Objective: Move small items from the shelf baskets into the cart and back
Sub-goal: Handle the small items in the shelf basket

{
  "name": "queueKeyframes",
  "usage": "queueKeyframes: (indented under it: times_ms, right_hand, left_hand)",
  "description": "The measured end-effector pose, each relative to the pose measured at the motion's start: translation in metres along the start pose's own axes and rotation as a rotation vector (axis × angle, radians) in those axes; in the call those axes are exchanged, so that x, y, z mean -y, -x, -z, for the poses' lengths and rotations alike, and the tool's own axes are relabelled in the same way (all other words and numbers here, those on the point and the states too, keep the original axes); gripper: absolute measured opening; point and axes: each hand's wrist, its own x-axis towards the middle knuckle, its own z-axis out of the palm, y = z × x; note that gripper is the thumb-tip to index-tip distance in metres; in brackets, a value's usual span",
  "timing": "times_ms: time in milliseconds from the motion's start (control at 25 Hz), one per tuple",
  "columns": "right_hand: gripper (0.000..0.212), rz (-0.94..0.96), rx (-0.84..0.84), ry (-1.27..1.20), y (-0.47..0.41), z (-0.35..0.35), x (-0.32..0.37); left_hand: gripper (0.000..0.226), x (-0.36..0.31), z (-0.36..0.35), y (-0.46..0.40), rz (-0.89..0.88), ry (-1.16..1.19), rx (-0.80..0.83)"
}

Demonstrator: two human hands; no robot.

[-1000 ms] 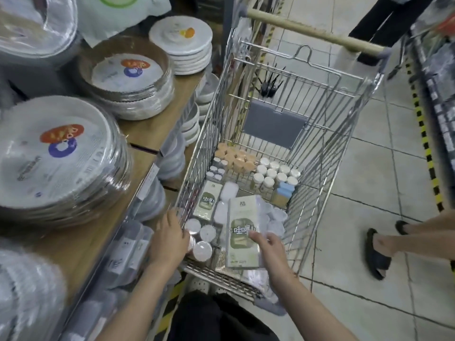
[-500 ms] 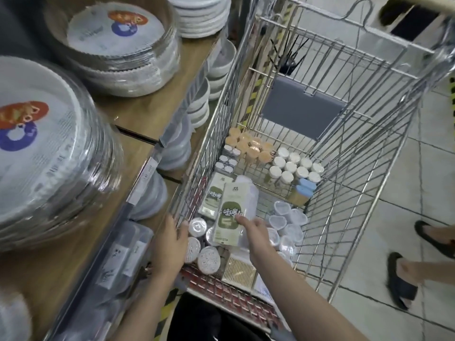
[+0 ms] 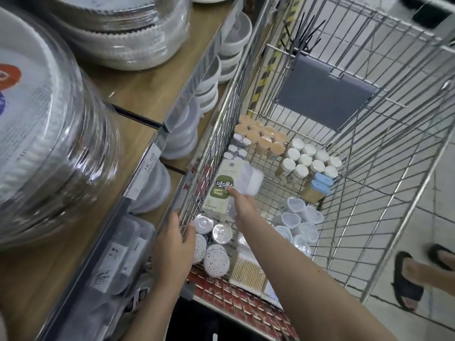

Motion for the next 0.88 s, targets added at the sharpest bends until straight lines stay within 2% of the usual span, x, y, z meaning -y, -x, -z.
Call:
queueKeyframes:
  times_ms: [320,440,480,640,880]
  right_hand:
    - [0.06,-0.022,-0.034,0.023,-0.021,-0.016,0.002]
    - [0.077,-0.033,-0.089,0.109,-0.04,-0.014,-0.007]
    - [0.074,-0.026,-0.1,0.113,-0.042,-0.014,-0.008]
    - [0.036,0.01,-0.13,0.104,-0.024,-0.014,0.001]
    - [0.037,0.073,-0.186,0.314,-0.029,-0.012,0.0]
  left_hand:
    - [0.034,-0.001,0.0,0.0,0.005,-0.026,0.01]
    - [0.038,-0.002,0.001,0.001,0.014,-0.04,0.011]
    - [0.037,-0.002,0.002,0.001,0.019,-0.044,0.012]
    - [0.032,-0.002,0.001,0.0,0.036,-0.062,0.012]
    - [0.031,-0.002,0.0,0.0,0.047,-0.063,0.004]
